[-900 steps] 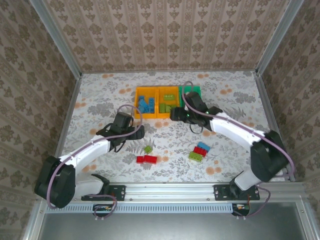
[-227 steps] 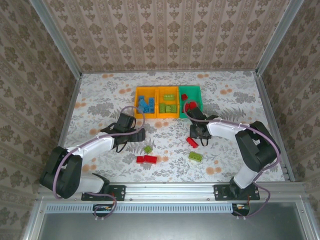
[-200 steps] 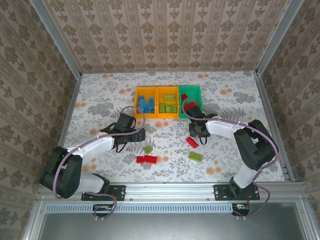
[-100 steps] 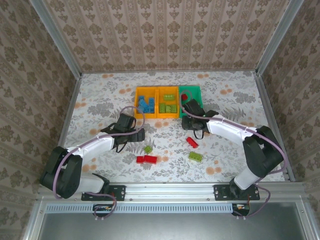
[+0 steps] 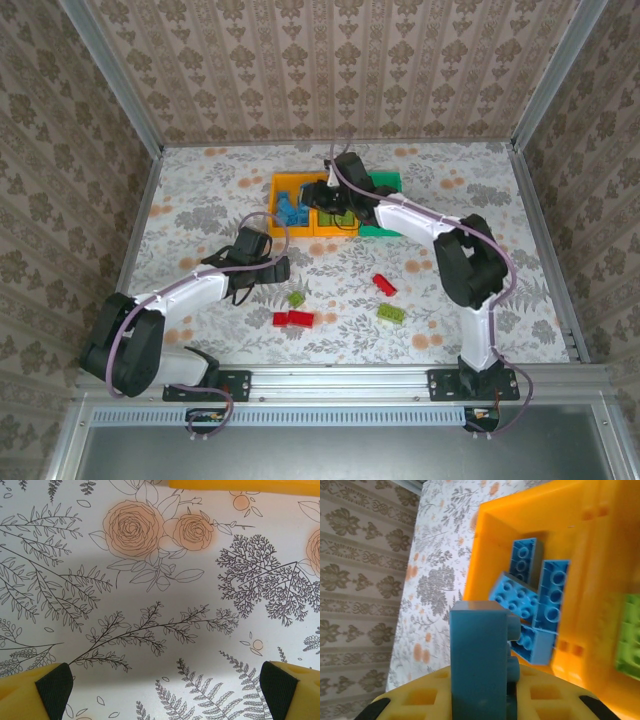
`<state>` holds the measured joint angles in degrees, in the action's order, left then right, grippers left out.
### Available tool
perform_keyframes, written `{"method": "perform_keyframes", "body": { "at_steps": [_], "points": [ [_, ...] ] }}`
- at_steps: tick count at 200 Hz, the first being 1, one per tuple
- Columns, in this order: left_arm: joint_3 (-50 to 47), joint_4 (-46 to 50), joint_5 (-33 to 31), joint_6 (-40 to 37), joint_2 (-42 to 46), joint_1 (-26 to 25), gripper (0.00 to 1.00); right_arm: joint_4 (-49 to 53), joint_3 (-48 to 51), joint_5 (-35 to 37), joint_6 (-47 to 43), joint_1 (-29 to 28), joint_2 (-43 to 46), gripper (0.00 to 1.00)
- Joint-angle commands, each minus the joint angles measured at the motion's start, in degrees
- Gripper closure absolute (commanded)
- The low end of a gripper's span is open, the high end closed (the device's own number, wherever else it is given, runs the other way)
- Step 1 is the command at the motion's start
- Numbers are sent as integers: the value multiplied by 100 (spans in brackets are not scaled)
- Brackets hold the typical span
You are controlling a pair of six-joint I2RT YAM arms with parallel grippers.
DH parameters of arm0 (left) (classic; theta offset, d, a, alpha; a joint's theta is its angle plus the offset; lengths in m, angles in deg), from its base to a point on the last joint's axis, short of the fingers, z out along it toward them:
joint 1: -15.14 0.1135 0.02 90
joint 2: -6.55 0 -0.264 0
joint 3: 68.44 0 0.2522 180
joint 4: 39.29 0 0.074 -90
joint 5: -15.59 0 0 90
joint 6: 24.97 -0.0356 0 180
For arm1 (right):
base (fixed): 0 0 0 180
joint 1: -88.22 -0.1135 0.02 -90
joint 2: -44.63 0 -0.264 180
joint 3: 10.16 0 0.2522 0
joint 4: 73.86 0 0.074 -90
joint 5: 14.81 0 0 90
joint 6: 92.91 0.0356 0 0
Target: Sort the legos into containers by color
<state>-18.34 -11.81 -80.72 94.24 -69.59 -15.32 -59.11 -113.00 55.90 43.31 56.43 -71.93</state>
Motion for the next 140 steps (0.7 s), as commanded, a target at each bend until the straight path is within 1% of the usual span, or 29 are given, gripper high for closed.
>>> {"method": "perform_keyframes", "body": {
  "at_steps": [1, 13, 30, 38, 47, 62, 70, 79, 86, 102, 119, 130, 140],
  "points": [
    [-85, 59, -49, 163, 8, -13, 0, -87, -622, -317, 291, -33, -393, 76],
    [-83, 59, -40, 180, 8, -13, 0, 65, -892, -246, 283, -21, -600, 75],
    [-83, 47, -23, 195, -4, -13, 0, 215, -1193, -122, 269, -20, -856, 70],
    [-83, 44, -16, 194, -5, -13, 0, 281, -1324, -95, 256, -9, -973, 67],
    [-87, 52, -10, 194, -6, -13, 0, 296, -1448, -107, 263, 6, -1099, 60],
    [-83, 61, -5, 207, -5, -13, 0, 304, -1608, -156, 279, 23, -1245, 55],
    [-90, 69, -3, 208, -5, -13, 0, 288, -1639, -178, 291, 31, -1288, 50],
    [-96, 77, -12, 230, -6, -13, 0, 211, -1611, -207, 298, 33, -1271, 35],
    [-107, 76, -13, 232, -6, -13, 0, 139, -1542, -236, 313, 33, -1224, 30],
    [-122, 71, -2, 243, -3, -13, 0, -134, -1180, -290, 359, 24, -988, 27],
    [-136, 50, 4, 251, -15, -13, 0, -343, -583, -204, 274, 24, -541, 26],
    [-127, 70, 14, 236, -8, -13, 0, -311, -179, -129, 28, 16, -179, 26],
    [-118, 83, 3, 217, -6, -13, 0, -8, 168, 16, -393, -17, 191, 26]
  ]
}}
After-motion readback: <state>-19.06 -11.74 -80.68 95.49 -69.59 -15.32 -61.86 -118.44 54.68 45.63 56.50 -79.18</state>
